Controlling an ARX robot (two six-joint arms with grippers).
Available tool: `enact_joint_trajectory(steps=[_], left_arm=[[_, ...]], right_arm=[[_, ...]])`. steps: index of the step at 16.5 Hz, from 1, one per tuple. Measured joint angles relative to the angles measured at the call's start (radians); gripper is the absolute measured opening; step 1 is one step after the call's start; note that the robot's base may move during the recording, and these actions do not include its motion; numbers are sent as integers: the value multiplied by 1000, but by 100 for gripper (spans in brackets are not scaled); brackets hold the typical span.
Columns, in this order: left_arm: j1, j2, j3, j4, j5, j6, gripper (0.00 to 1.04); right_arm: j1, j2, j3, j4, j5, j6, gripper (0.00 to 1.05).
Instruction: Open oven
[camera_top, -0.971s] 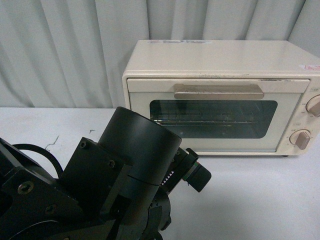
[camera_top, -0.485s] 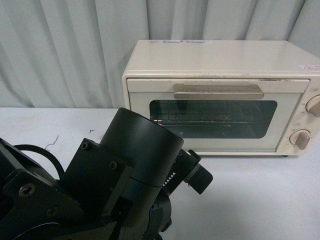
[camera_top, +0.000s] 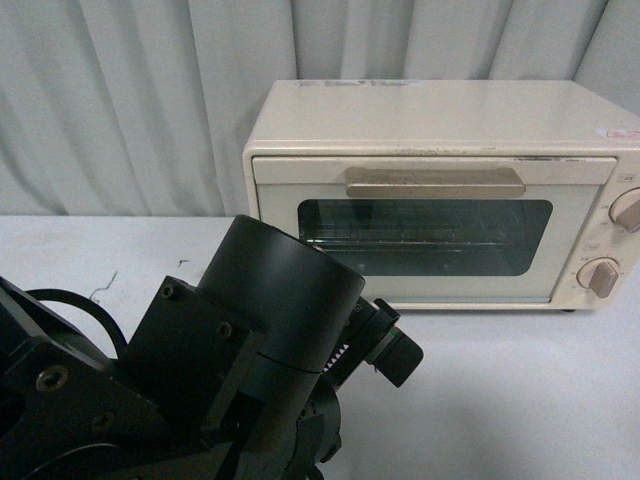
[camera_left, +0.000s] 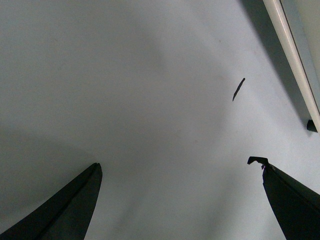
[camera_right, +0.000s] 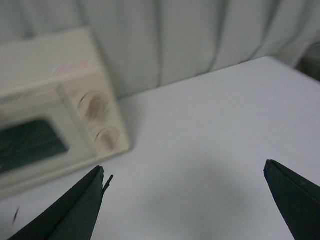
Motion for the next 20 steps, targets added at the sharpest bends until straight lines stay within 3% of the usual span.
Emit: enact_joint_trajectory(steps=[1, 3, 6, 9, 12, 16, 17, 19, 20], left_arm=[[0, 0, 0, -1, 1, 0, 98], [0, 0, 0, -1, 0, 0, 98], [0, 0, 0, 0, 1, 0, 98], [0, 0, 0, 0, 1, 0, 98], [0, 0, 0, 0, 1, 0, 98], [0, 0, 0, 0, -1, 0, 98], [0, 0, 0, 0, 1, 0, 98], [0, 0, 0, 0, 0, 0, 98], [0, 0, 0, 0, 1, 0, 98]], right_arm=[[-51, 197, 106, 176, 34, 11, 98], [-55, 525, 297, 373, -38, -70, 98], [-19, 858, 528, 490, -43, -274, 98], [55, 1069, 742, 525, -77, -580, 98], [90, 1158, 775, 549, -126, -875, 66], [122, 1180, 771, 566, -207, -1128, 30], [143, 1187, 752, 580, -283, -1228, 14], [163, 1207, 734, 565, -341, -1324, 2], [169, 1218, 722, 547, -365, -1369, 2]])
